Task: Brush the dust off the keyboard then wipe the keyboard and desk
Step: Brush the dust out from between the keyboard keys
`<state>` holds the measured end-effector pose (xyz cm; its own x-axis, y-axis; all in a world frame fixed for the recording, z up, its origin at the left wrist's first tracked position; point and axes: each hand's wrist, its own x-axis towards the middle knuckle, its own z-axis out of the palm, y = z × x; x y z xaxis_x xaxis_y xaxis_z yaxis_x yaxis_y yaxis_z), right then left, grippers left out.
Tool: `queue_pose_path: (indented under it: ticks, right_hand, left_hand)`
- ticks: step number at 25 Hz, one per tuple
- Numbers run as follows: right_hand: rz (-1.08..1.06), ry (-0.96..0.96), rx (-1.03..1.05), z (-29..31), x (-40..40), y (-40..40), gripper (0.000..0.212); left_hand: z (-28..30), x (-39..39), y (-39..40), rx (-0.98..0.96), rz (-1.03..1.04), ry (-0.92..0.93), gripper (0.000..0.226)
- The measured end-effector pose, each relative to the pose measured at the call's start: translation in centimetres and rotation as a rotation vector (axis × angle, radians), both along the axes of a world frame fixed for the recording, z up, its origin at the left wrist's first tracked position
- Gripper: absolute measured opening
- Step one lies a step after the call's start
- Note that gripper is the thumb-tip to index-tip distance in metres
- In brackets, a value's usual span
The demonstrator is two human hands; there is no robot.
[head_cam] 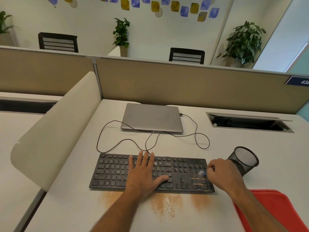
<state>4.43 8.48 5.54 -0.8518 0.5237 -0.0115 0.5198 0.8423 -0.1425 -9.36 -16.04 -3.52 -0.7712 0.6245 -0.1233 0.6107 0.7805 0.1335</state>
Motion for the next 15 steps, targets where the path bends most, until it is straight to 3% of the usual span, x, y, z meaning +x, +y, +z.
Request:
queue_pose_path:
  ticks: [3, 7, 9, 12, 15]
  right_hand:
    - [-0.052, 0.082, -0.023, 0.5, 0.4, 0.4, 0.02]
    - [0.002, 0.21, -0.377, 0.3, 0.4, -0.8, 0.023]
    - [-0.012, 0.126, -0.29, -0.5, 0.8, -0.5, 0.023]
    - [-0.082, 0.048, -0.002, -0.3, 1.4, 1.0, 0.02]
    - [-0.086, 0.09, -0.014, 0.1, 1.7, 1.9, 0.02]
  left_hand:
    - [0.0, 0.0, 0.1, -0.003, 0.0, -0.002, 0.112]
    - [0.0, 0.0, 0.0, -0.015, 0.0, 0.005, 0.111]
    - [0.1, 0.0, 0.0, -0.02, 0.003, 0.007, 0.111]
    - [0.2, 0.1, 0.1, -0.016, 0.002, 0.005, 0.111]
    - [0.2, 0.0, 0.1, -0.027, 0.003, -0.002, 0.111]
